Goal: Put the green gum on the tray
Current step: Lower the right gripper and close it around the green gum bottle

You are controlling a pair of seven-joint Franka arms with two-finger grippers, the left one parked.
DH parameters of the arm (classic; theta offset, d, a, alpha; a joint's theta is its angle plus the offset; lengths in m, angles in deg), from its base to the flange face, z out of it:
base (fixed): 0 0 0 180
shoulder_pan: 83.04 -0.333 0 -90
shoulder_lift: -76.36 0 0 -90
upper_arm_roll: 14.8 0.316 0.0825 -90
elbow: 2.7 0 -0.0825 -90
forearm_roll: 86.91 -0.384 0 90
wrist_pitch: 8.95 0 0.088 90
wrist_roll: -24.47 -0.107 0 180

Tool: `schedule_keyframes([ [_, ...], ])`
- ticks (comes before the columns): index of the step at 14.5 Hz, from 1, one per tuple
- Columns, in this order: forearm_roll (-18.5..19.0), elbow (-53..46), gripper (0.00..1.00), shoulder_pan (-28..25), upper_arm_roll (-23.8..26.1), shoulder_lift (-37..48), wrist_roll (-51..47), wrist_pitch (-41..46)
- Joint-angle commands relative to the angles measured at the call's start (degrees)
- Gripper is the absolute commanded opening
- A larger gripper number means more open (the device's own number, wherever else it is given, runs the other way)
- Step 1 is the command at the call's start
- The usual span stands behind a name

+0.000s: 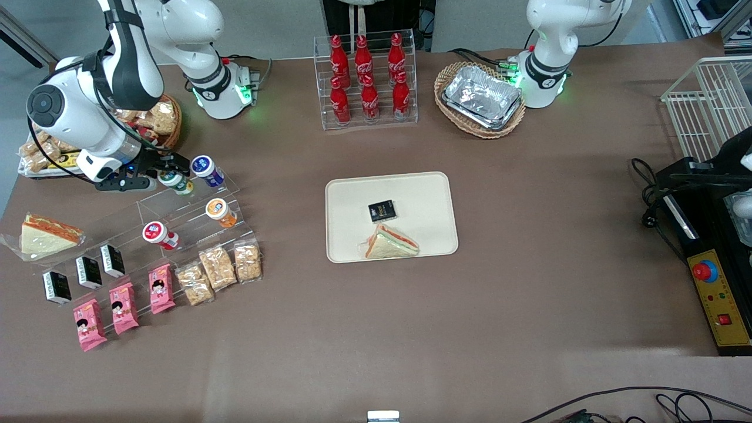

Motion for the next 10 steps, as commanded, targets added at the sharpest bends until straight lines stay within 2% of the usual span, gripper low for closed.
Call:
schedule_keyframes([
  [1,0.09,0.55,0.92,-0.11,0.04,0.1,0.3,-1.34],
  [2,0.17,0.55,0.85,-0.12,0.04,0.01,0.3,-1.34],
  [4,0.17,0.55,0.81,-0.12,0.04,0.1,0.3,-1.25],
  [5,0.17,0.55,0.73,-0.12,0.04,0.01,0.3,-1.25],
  [6,0.17,0.63,0.72,-0.12,0.04,-0.08,0.3,-1.34],
  [7,0.17,0.89,0.63,-0.55,0.04,0.01,0.3,-1.42],
  [8,0.35,0.9,0.61,-0.73,0.04,0.01,0.3,-1.42],
  [9,0.7,0.9,0.53,-0.73,0.04,0.01,0.22,-1.42],
  [10,0.96,0.9,0.5,-0.73,0.04,0.01,0.3,-1.42],
])
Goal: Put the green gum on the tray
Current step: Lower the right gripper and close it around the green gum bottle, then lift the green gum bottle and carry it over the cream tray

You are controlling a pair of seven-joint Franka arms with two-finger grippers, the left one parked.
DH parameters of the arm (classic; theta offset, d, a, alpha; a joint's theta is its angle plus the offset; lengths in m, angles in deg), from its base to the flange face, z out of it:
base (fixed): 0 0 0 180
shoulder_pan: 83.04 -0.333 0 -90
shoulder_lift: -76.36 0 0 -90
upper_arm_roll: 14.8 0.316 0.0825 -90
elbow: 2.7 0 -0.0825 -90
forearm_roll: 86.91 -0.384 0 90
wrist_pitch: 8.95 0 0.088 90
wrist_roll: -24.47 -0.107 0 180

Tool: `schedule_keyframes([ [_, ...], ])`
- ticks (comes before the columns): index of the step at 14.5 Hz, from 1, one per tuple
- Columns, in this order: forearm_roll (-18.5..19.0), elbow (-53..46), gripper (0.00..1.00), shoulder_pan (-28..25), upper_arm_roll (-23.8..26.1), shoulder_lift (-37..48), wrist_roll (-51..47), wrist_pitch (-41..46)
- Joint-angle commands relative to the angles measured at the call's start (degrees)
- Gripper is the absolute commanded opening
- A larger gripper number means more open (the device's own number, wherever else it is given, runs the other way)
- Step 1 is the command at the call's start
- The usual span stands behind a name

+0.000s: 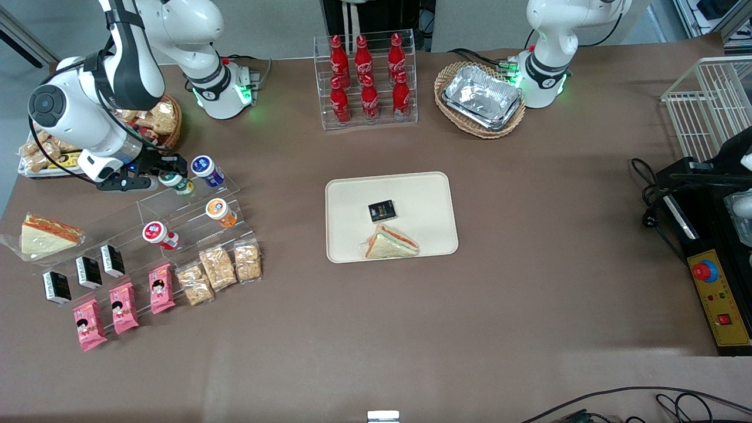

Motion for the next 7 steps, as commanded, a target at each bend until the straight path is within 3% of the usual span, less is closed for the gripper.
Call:
schedule_keyframes([
  [1,0.88,0.78,0.46,-0.59,-0.07,0.09,0.07,-1.22],
  [2,1.41,0.52,0.4,-0.77,0.02,0.26,-0.02,-0.96],
  [5,2.11,-1.06,0.4,-1.73,-0.07,3.5,-0.11,1.32],
  [7,2.64,-5.87,0.4,-1.82,-0.07,4.48,0.94,7.36],
])
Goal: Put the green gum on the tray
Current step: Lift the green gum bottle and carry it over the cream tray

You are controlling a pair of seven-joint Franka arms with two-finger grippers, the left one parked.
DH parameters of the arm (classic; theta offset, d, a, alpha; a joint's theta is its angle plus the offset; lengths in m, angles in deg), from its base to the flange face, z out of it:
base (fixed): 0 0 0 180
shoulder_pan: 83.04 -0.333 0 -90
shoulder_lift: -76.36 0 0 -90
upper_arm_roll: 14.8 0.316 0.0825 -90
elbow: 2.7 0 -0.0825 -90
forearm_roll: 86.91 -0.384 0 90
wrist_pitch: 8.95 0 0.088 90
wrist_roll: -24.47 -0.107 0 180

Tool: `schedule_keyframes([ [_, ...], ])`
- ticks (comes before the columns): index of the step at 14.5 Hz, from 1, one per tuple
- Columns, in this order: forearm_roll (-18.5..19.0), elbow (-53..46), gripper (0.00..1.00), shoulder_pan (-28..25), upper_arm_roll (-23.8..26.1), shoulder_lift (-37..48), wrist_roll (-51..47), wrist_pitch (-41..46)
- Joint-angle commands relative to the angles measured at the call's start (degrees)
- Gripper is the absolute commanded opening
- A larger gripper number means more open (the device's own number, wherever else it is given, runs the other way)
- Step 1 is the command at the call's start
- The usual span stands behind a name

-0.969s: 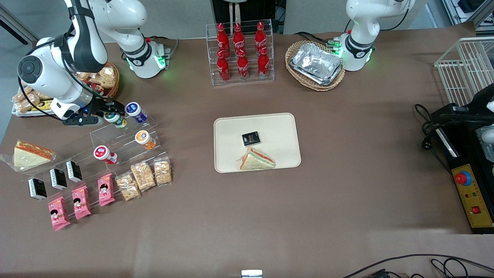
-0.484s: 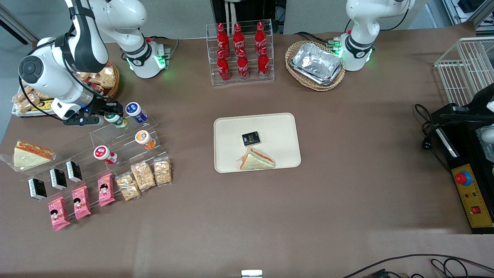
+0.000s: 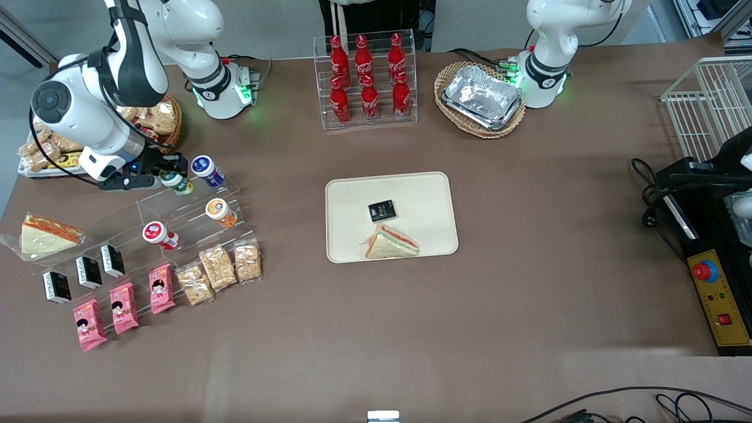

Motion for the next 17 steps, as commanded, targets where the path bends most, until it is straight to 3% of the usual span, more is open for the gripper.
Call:
schedule_keyframes([
  [1,1.37,-8.41,0.4,-0.43,-0.1,3.05,1.2,10.45],
  [7,1.29,-35.39,0.37,-4.1,-0.1,-0.9,0.15,34.18],
  [9,0.58,-41.64,0.32,-8.83,-0.1,-2.92,-8.06,39.29],
  [12,0.06,-45.09,0.32,-19.99,-0.1,-5.29,-22.31,40.01],
  [14,-2.48,-46.58,0.32,-25.88,-0.1,-8.18,-32.5,39.4],
  [17,-4.16,-46.86,0.32,-35.2,-0.18,-14.51,-44.73,32.4],
])
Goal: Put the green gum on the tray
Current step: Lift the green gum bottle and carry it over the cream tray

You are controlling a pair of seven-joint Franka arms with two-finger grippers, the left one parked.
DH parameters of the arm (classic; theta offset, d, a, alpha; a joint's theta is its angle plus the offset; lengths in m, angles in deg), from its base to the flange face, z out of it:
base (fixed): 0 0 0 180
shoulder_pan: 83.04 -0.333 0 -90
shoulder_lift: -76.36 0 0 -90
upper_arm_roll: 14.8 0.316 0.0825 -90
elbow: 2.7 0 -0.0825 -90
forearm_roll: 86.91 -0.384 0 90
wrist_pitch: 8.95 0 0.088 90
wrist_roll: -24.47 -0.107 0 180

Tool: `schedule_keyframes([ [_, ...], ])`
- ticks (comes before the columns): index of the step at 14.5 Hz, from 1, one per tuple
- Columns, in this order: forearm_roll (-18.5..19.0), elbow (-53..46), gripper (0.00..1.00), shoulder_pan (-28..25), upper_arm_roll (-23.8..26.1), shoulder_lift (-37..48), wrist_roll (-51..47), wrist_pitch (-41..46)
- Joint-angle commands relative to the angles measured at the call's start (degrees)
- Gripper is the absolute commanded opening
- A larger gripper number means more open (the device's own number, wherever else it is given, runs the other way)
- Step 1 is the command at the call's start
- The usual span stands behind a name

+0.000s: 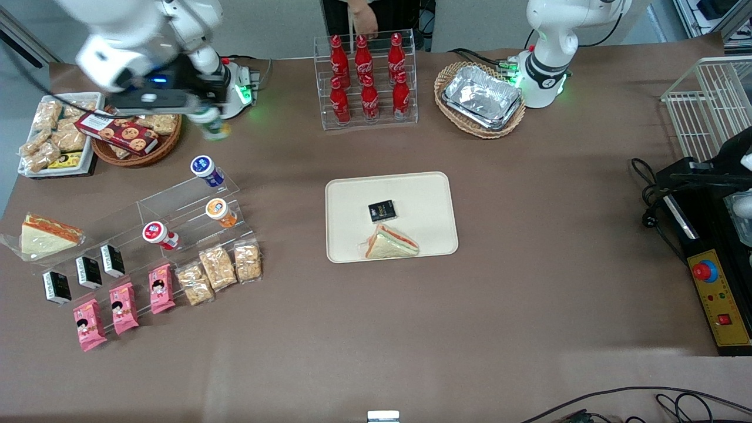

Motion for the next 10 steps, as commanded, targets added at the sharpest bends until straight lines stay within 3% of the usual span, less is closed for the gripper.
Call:
schedule_keyframes([
  [1,-1.87,-2.96,0.32,-9.14,-0.85,-10.06,-12.54,-7.01],
  [6,-5.3,4.93,0.32,-15.04,-0.94,-18.16,-14.85,-24.31],
  [10,-5.74,14.44,0.32,-17.77,-0.85,-23.6,-14.94,-40.85],
])
